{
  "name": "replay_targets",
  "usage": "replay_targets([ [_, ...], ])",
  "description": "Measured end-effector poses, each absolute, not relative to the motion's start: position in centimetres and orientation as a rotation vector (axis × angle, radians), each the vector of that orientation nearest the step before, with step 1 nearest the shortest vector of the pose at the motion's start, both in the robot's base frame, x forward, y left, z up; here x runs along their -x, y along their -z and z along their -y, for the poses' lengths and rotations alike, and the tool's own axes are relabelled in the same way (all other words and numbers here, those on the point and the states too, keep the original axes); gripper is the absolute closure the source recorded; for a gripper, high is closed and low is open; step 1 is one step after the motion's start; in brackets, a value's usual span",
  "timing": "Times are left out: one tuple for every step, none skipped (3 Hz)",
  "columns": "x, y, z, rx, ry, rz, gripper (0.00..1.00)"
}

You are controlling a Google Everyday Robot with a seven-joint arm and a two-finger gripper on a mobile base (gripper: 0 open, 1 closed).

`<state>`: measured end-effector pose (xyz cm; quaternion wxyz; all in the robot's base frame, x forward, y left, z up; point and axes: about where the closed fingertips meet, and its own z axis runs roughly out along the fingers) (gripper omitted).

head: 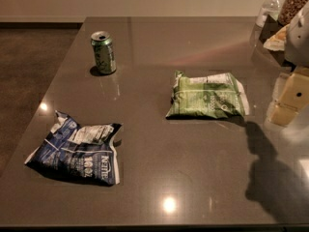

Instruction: Move blue chip bag near green jalapeno chip bag

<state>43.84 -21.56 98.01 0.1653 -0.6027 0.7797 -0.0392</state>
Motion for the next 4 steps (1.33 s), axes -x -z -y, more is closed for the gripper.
replay_targets([
  [-43.8, -98.0, 21.6, 1.717, 0.112, -2.221, 0.0],
  [-45.0, -98.0, 20.0, 1.724, 0.095, -2.211, 0.0],
  [-46.7, -97.1, 16.2, 1.767, 0.05, -2.156, 0.0],
  [-47.4, -95.6, 10.6, 1.827, -0.023, -2.05, 0.0],
])
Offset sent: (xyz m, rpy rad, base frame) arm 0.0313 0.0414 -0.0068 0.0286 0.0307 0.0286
